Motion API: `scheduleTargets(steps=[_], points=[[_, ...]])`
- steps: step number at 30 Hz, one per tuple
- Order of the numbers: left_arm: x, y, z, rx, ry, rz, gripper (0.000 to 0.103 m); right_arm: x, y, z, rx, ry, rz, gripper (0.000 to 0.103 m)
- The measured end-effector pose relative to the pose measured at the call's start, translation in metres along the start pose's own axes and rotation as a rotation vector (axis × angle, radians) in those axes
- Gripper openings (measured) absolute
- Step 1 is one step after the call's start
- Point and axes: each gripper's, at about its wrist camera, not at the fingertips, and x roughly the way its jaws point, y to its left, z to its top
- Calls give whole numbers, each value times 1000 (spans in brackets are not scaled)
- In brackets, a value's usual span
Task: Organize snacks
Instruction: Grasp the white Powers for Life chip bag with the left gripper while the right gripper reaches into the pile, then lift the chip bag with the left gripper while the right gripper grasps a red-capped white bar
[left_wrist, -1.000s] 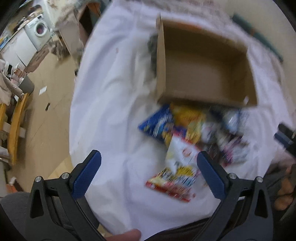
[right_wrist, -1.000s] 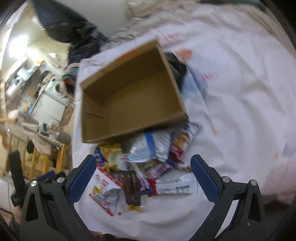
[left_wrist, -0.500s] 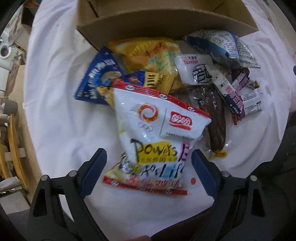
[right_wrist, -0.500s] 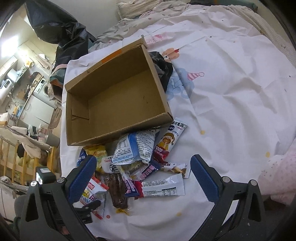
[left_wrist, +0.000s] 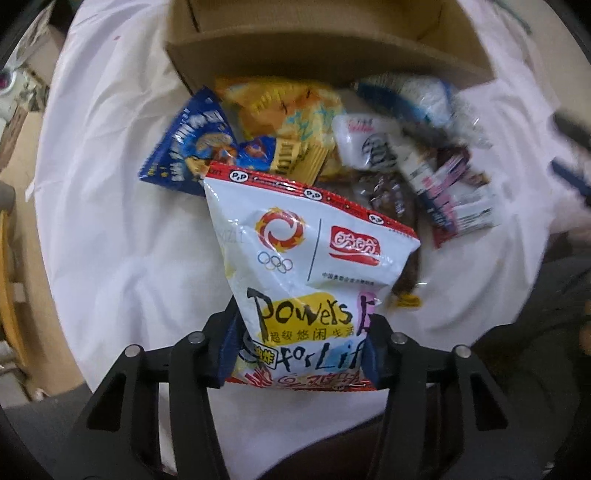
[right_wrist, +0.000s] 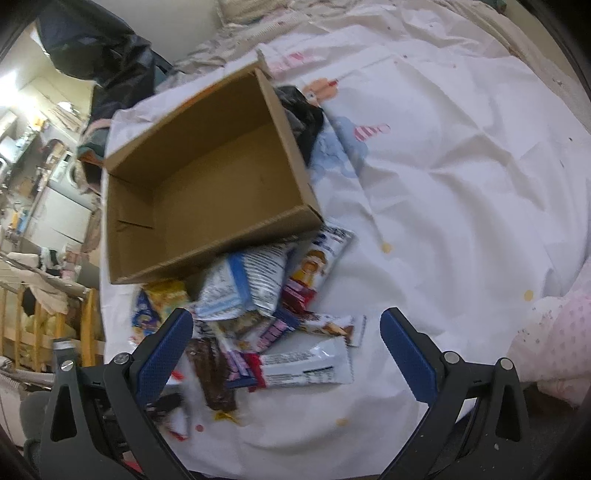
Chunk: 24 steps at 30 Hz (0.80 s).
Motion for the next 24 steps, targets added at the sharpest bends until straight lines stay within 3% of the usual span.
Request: scheduleTargets(steps=[4, 6, 9, 10, 11, 12, 14, 19, 24], points=[[-33, 10, -8, -79, -99, -56, 49, 19, -6, -4, 14, 99, -59, 103], [-41, 19, -5, -125, -148, -23, 49, 31, -10, -7, 39, 170, -41, 103], [-46, 38, -3, -208, -188, -35, 49, 48, -22, -18, 158, 267, -3, 102], [-46, 38, -1, -219, -194, -36, 49, 55, -27, -24, 232, 297, 7, 99], [-46, 41, 0, -230, -202, -36, 49, 59, -29, -29, 287, 318, 21, 87], [-50, 43, 1, -244, -210, -39, 49, 61, -30, -32, 316, 328, 27, 72], [-62, 56, 2, -258, -218, -63, 49, 66, -31, -39, 407, 336, 27, 66], [-67, 50, 0, -231, -233, -88, 49, 75, -31, -43, 507, 320, 21, 64], [-68, 50, 1, -239, -239, -107, 49, 82, -22, -40, 434, 308, -119, 52]])
